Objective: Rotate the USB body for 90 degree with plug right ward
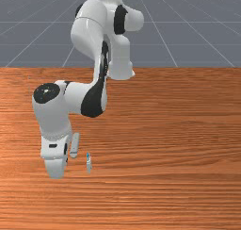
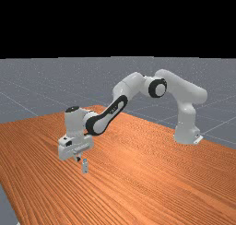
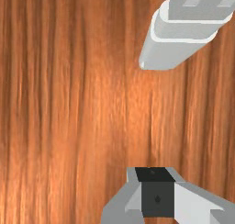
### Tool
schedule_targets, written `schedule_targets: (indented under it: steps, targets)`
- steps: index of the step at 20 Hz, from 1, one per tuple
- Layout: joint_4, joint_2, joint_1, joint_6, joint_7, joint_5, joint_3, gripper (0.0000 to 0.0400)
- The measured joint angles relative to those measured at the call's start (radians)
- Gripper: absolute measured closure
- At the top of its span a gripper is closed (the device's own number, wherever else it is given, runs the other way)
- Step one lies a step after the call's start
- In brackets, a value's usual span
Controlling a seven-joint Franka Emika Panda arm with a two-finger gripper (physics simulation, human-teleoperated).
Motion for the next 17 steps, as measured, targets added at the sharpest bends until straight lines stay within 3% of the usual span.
schedule_targets:
  steps: [17]
  targets:
    - [-0.162,-0.071,0.123,0.098,0.194,0.012,-0.002,0.0400]
